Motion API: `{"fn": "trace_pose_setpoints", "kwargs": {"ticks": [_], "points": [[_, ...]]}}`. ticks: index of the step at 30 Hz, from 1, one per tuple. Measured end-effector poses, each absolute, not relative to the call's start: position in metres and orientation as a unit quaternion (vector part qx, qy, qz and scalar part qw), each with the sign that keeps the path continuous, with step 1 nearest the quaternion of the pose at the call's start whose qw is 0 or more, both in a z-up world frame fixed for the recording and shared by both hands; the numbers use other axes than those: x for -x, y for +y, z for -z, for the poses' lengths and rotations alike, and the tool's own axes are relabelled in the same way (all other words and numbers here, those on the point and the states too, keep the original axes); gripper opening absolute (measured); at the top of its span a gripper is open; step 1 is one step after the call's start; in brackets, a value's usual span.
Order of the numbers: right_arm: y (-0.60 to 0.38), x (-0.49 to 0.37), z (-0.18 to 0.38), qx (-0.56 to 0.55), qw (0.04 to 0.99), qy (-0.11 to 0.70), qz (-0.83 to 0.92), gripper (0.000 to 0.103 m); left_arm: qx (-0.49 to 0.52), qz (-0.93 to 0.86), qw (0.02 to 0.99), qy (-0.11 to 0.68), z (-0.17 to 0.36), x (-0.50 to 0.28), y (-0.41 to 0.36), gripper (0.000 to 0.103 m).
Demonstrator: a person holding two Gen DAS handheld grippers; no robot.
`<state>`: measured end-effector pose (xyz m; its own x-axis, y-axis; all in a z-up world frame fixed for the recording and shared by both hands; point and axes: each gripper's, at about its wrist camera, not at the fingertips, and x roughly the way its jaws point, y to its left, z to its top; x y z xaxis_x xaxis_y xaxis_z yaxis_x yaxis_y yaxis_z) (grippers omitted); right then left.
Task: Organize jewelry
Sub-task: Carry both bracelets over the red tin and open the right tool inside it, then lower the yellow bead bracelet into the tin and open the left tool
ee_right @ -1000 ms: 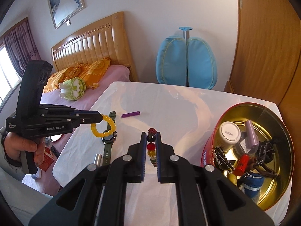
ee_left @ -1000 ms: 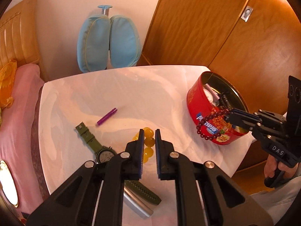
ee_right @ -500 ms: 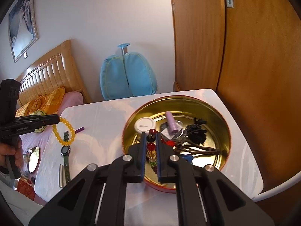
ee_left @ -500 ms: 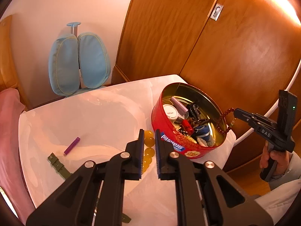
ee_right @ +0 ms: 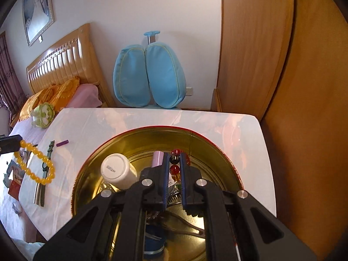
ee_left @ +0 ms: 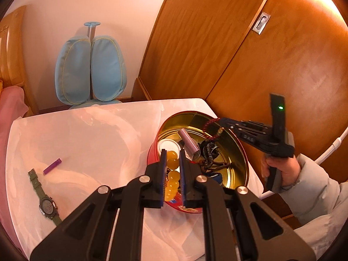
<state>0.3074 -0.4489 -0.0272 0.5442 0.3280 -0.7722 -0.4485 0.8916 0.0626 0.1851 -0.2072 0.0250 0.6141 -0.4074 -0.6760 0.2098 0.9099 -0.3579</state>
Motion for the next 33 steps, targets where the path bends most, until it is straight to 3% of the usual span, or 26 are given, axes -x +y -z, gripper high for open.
{"fn": "trace_pose_setpoints", "kwargs": {"ticks": [9,15,16,18,24,33], "points": [[-0.42,-0.353,0.087,0.107,0.822,0.528,-0.183,0.011,0.129,0.24,0.876,0.397,-0.018,-0.231,-0.213,0.011],[-0.43,-0.346,0.077,0.086,0.828,0.522,-0.184,0.012,0.118,0.246,0.869,0.414,-0.012,-0.244,-0.215,0.011],[-0.435,-0.341,0.07,0.077,0.835,0.513,-0.186,0.015,0.115,0.248,0.869,0.414,-0.013,-0.244,-0.218,0.011],[-0.447,-0.328,0.052,0.06,0.85,0.489,-0.185,0.059,0.109,0.255,0.867,0.414,-0.016,-0.245,-0.223,0.011],[-0.489,-0.268,0.014,0.029,0.88,0.435,-0.191,0.091,0.088,0.293,0.848,0.432,-0.016,-0.247,-0.264,0.011],[-0.531,-0.187,0.001,0.049,0.895,0.414,-0.161,0.093,0.046,0.364,0.805,0.466,0.002,-0.251,-0.349,0.011]]}}
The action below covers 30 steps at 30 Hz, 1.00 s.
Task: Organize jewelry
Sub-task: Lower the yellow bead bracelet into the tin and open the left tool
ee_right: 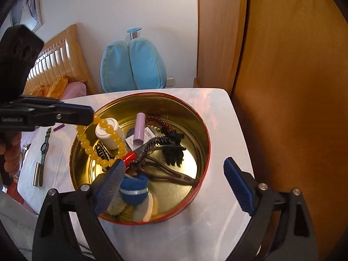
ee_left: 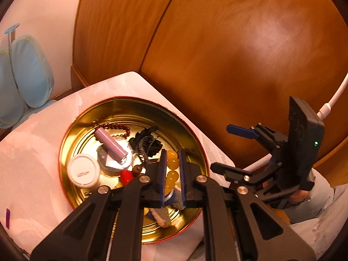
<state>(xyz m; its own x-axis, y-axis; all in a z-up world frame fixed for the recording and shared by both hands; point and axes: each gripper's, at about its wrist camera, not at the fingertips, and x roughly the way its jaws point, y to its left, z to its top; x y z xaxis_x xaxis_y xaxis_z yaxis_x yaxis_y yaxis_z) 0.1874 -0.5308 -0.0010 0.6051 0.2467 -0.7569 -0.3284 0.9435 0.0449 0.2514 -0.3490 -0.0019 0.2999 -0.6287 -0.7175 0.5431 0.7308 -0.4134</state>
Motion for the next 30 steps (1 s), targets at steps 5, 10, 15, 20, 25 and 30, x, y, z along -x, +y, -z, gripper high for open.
{"fn": "trace_pose_setpoints", "kwargs": {"ticks": [5,10,15,20,25,30], "points": [[-0.542,-0.163,0.008,0.033,0.899,0.409,-0.153,0.093,0.023,0.393,0.78,0.487,0.019,-0.254,-0.394,0.011],[-0.559,-0.143,0.021,0.001,0.896,0.423,-0.133,0.093,-0.01,0.401,0.756,0.517,0.044,-0.263,-0.433,0.011],[-0.575,-0.13,0.025,-0.023,0.898,0.424,-0.114,0.093,-0.057,0.35,0.746,0.564,0.079,-0.273,-0.454,0.011],[-0.584,-0.123,0.024,-0.036,0.9,0.422,-0.105,0.093,-0.118,0.316,0.75,0.569,0.093,-0.279,-0.463,0.012],[-0.581,-0.124,0.019,-0.029,0.902,0.418,-0.107,0.093,-0.126,0.3,0.756,0.568,0.092,-0.276,-0.458,0.04],[-0.564,-0.127,0.001,0.001,0.906,0.401,-0.134,0.093,-0.081,0.292,0.786,0.539,0.058,-0.272,-0.428,0.067]]}}
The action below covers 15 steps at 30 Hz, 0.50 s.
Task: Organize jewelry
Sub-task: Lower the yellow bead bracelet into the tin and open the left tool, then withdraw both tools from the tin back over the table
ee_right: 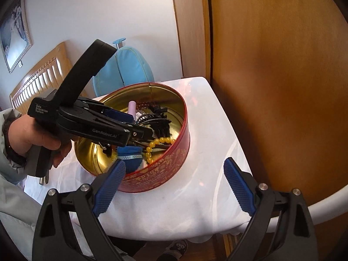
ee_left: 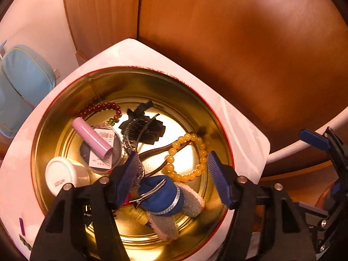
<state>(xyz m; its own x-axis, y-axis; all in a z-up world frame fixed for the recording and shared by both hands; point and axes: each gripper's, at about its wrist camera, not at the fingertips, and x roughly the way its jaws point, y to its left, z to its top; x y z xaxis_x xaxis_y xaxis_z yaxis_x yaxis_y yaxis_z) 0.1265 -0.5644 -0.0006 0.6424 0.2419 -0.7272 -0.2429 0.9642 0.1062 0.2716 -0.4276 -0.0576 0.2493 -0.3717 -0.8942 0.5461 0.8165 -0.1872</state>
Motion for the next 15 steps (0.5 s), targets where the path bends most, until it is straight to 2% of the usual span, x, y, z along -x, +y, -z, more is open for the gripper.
{"fn": "trace_pose_setpoints", "kwargs": {"ticks": [5,9,15], "points": [[-0.535,-0.138,-0.015,0.035,0.902,0.388,-0.189,0.094,-0.019,0.236,0.837,0.493,0.02,-0.257,-0.361,0.081],[-0.505,-0.147,-0.015,0.045,0.887,0.383,-0.254,0.095,0.034,0.149,0.868,0.473,0.013,-0.225,-0.289,0.081],[-0.433,-0.158,-0.009,0.061,0.85,0.373,-0.367,0.095,0.13,-0.017,0.855,0.502,0.037,-0.132,-0.167,0.081]]}}
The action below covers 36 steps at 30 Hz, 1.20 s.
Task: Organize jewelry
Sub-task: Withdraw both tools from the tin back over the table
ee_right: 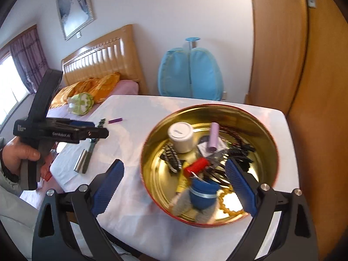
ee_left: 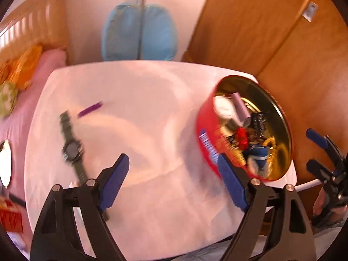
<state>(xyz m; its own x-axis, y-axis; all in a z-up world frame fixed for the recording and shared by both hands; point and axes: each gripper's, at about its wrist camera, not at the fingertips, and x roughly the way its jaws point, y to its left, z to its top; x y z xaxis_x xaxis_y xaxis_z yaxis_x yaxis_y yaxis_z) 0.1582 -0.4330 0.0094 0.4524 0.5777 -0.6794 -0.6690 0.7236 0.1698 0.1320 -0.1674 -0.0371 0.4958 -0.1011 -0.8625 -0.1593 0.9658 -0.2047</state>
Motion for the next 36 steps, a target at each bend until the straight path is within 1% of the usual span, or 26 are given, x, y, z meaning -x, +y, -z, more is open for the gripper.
{"fn": "trace_pose_setpoints", "kwargs": {"ticks": [5,7,11,13,18,23,26,30,33,36], "points": [[-0.345,-0.148,-0.01,0.083,0.807,0.384,-0.442,0.095,0.179,-0.113,0.84,0.5,0.047,-0.041,-0.083,0.081],[-0.311,-0.139,-0.01,0.098,0.796,0.383,-0.458,0.095,0.189,-0.133,0.836,0.498,0.056,-0.021,-0.053,0.081],[-0.25,-0.121,0.007,0.12,0.788,0.401,-0.451,0.095,0.189,-0.099,0.838,0.502,0.077,-0.006,-0.01,0.081],[-0.226,-0.115,0.021,0.122,0.791,0.425,-0.424,0.095,0.172,-0.058,0.832,0.525,0.094,-0.013,0.001,0.081],[-0.191,-0.099,0.033,0.111,0.802,0.45,-0.377,0.095,0.13,0.048,0.817,0.559,0.117,-0.037,-0.008,0.081],[-0.195,-0.095,0.028,0.128,0.807,0.45,-0.36,0.095,0.125,0.095,0.816,0.557,0.124,-0.061,-0.027,0.081],[-0.198,-0.103,0.031,0.142,0.802,0.456,-0.359,0.095,0.104,0.07,0.814,0.567,0.137,-0.077,-0.037,0.081],[-0.213,-0.114,0.031,0.149,0.797,0.45,-0.375,0.095,0.106,0.034,0.815,0.569,0.146,-0.085,-0.044,0.081],[-0.222,-0.127,0.034,0.151,0.788,0.45,-0.392,0.095,0.084,0.0,0.816,0.572,0.148,-0.086,-0.052,0.081],[-0.227,-0.142,0.035,0.149,0.78,0.448,-0.411,0.095,0.041,-0.038,0.818,0.572,0.153,-0.082,-0.065,0.082]]}}
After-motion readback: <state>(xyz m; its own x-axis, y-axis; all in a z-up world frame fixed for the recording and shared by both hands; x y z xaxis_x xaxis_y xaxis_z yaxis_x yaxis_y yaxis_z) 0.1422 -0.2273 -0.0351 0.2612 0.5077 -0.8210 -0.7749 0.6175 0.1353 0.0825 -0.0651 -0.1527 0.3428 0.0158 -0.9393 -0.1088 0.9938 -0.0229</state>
